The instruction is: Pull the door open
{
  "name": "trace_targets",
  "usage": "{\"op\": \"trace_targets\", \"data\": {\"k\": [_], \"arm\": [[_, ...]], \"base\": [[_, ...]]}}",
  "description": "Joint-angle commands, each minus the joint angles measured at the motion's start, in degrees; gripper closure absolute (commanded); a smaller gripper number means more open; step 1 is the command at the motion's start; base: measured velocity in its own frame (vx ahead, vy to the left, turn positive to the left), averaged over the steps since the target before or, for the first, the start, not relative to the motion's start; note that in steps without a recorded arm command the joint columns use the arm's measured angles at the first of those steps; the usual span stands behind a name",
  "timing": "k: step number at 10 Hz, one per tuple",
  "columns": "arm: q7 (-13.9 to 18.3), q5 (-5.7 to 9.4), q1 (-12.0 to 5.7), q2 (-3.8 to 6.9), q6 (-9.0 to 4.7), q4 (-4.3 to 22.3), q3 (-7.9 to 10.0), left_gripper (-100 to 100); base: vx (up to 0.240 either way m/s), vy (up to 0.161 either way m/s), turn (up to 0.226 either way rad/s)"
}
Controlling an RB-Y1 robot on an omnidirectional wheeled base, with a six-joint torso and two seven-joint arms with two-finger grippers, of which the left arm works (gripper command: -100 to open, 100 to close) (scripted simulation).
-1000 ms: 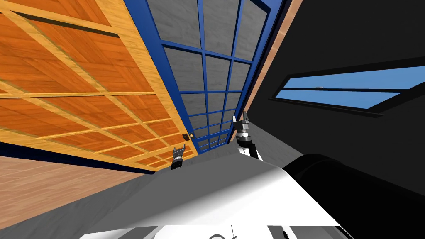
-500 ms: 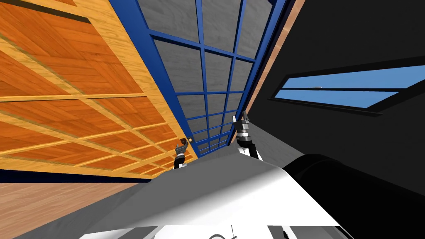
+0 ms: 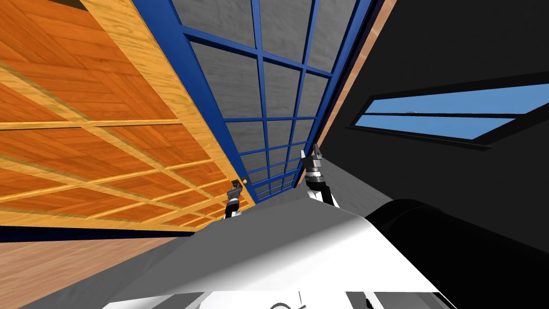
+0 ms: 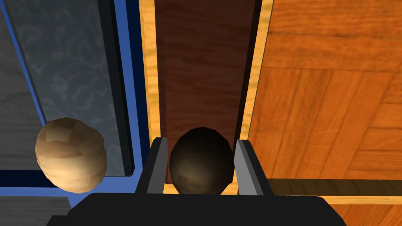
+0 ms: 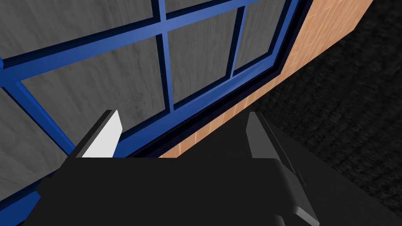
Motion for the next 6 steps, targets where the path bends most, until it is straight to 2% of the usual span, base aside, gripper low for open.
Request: {"op": "trace_targets", "data": {"k": [1,2,3,5,6], "arm": [[0.0,0.09,0.05,0.16,-0.09,-0.1,0.16,100],[0.0,0.09,0.05,0.16,-0.09,-0.1,0.16,100],[1.0,0.38,1.36,0.62,0.16,0.6,0.19,100],[1.3,0.48,1.70,0.79,0.20,0.8,0.25,100],[2.1,0.79,2.72,1.30,0.30,1.2,0.41,100]], "base": [[0.000,0.000,0.000],[0.000,0.000,0.000],[-0.118,-0.014,0.005],[-0.164,-0.032,0.027],[-0.140,-0.028,0.040]]}}
